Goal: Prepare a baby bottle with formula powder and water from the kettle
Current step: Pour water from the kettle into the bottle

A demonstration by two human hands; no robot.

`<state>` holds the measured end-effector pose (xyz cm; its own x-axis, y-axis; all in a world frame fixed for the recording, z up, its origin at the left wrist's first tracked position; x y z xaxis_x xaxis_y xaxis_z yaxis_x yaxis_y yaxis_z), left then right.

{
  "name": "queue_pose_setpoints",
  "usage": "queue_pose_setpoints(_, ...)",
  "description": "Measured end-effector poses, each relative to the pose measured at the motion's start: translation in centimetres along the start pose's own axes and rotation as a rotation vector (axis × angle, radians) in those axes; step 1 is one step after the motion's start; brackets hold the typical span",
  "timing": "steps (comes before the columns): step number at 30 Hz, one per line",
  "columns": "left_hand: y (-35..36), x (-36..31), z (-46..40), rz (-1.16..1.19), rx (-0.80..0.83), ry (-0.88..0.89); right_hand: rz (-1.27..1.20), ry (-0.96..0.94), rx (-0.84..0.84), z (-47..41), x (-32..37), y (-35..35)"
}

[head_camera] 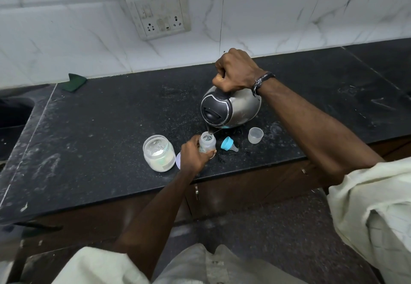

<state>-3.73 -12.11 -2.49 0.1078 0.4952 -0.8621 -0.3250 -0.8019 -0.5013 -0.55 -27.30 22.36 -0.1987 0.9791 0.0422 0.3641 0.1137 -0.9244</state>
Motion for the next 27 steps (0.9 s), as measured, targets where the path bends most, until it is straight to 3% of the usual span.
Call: queue_pose_setpoints(27, 0.05, 0.3, -0.18, 0.016, -0.001, -0.021, 0.066, -0.027, 0.011, 0.03, 0.56, -0.19)
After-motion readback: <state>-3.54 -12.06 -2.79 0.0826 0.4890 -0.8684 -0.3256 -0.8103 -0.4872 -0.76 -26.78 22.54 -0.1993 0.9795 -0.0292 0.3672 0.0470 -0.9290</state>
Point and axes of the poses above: each hand's wrist, its own z-axis away from the middle knuckle, its own y-axis out of the palm, x = y × z, the point moved 9 cm from there along -z, towards the middle knuckle, and after that the axes turned 5 degrees about -y, right-handed, at the moved point
